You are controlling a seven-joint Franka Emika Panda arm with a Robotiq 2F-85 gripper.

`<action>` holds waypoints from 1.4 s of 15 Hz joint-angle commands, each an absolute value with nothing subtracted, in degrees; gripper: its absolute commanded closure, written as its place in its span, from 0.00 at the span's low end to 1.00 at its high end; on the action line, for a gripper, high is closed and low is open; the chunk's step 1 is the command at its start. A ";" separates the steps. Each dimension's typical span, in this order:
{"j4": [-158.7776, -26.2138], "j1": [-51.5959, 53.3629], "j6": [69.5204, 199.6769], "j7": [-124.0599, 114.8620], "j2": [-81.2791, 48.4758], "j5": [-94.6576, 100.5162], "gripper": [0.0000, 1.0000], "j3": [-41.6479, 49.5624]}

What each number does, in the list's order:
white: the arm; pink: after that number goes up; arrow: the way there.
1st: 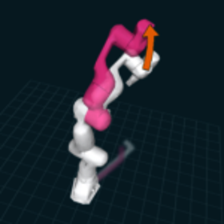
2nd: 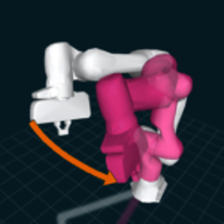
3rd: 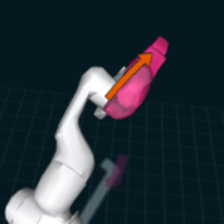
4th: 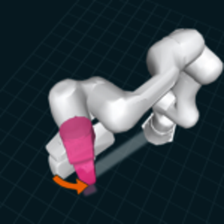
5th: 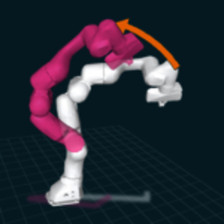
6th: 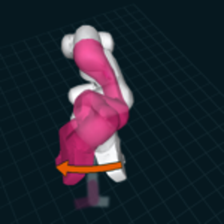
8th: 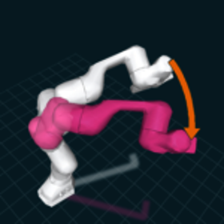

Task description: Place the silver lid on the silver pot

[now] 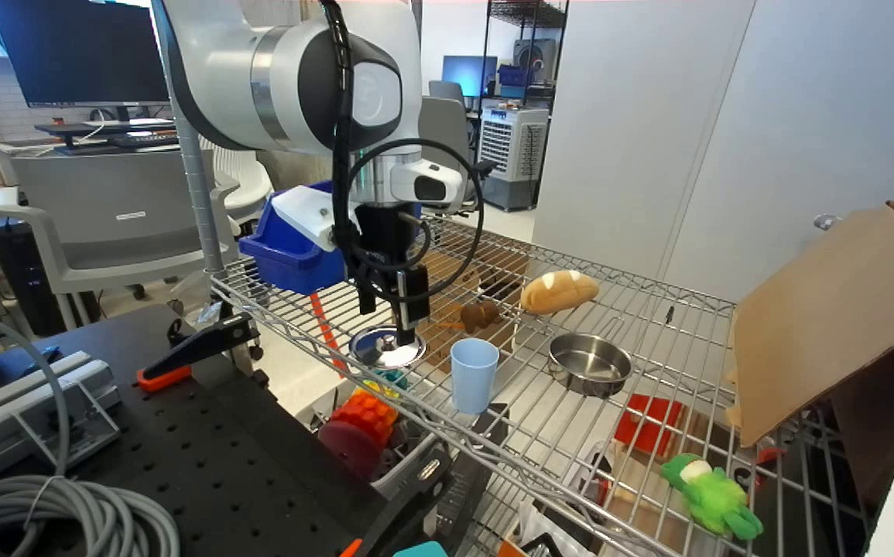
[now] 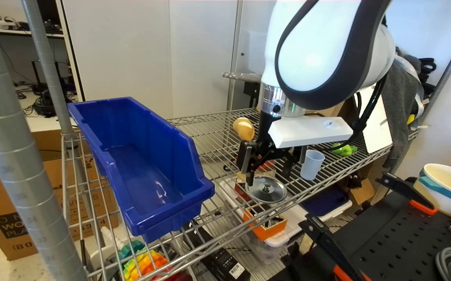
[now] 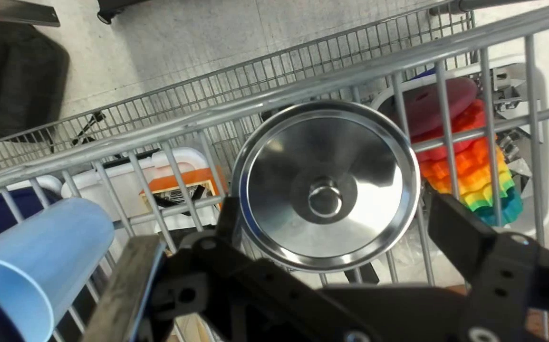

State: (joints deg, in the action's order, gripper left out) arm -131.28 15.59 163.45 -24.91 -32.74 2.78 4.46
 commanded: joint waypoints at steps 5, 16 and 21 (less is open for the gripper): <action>-128.09 18.07 162.64 -26.46 -35.82 1.23 0.50 6.57; -129.52 19.17 161.48 -27.04 -30.76 0.75 0.95 7.32; -132.44 15.26 161.75 -23.72 -20.87 0.51 0.95 6.36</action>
State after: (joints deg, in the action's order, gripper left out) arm -129.72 18.00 163.42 -26.38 -27.96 1.64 6.96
